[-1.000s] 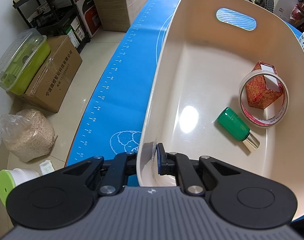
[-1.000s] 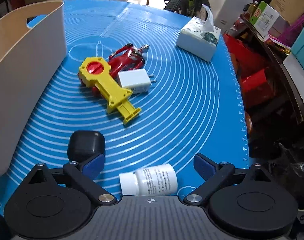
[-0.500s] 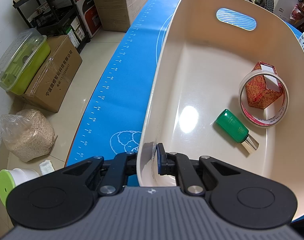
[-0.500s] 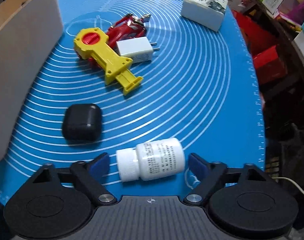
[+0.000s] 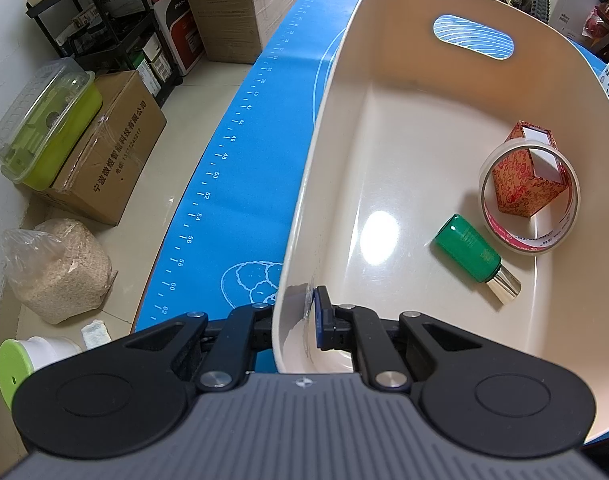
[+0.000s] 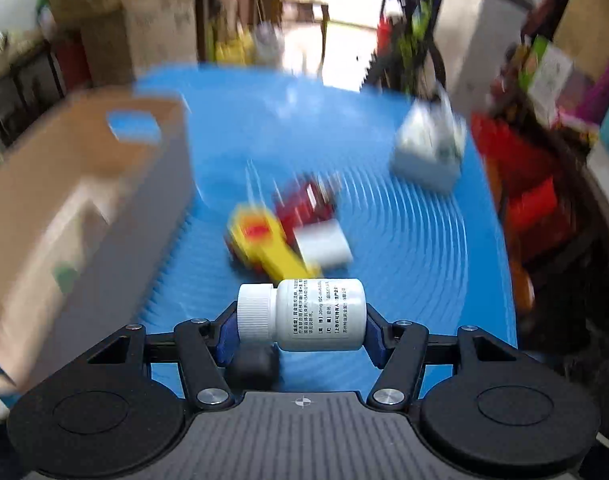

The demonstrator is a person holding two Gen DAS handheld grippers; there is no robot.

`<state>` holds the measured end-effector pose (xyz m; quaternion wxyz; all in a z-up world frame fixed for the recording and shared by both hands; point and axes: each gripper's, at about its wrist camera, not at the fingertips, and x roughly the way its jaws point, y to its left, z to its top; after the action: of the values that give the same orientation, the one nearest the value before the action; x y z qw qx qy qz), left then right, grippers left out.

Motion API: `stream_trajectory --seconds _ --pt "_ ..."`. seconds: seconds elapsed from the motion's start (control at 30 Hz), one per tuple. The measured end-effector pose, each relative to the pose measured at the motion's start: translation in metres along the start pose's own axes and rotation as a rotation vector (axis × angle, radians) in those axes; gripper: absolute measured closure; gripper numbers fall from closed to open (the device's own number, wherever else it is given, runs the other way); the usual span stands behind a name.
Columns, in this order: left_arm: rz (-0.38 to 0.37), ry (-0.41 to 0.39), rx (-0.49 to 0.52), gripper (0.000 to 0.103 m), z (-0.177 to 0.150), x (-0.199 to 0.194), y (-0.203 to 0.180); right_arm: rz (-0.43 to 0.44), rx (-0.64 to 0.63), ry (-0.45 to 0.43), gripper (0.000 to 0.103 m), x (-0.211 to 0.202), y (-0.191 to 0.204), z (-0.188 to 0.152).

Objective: Organize rigid objects
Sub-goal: 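Carry the white pill bottle into the basket and open the right gripper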

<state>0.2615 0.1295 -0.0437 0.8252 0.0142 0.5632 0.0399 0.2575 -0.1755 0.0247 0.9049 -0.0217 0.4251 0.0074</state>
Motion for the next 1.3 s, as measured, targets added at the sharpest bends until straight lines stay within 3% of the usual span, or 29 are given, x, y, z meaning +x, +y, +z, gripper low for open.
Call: stream_trajectory --seconds 0.13,0.3,0.7,0.87,1.1,1.3 --pt "0.000 0.000 0.002 0.090 0.000 0.000 0.001 0.093 -0.042 -0.133 0.039 -0.018 0.035 0.027" --pt "0.000 0.000 0.002 0.090 0.000 0.000 0.000 0.162 -0.143 -0.169 0.039 -0.012 0.083 0.040" --pt "-0.002 0.001 0.005 0.090 0.001 0.000 0.000 0.211 -0.266 -0.033 0.039 0.036 0.155 0.024" --pt "-0.002 0.001 0.005 0.090 0.001 0.000 -0.001 0.197 -0.302 0.038 0.039 0.047 0.162 0.010" --pt "-0.002 0.001 0.005 0.090 0.001 0.000 -0.001 0.190 -0.317 0.030 0.024 0.044 0.162 0.010" --pt "-0.002 0.001 0.005 0.090 0.001 0.000 -0.001 0.215 -0.240 -0.042 0.020 0.020 0.143 0.017"
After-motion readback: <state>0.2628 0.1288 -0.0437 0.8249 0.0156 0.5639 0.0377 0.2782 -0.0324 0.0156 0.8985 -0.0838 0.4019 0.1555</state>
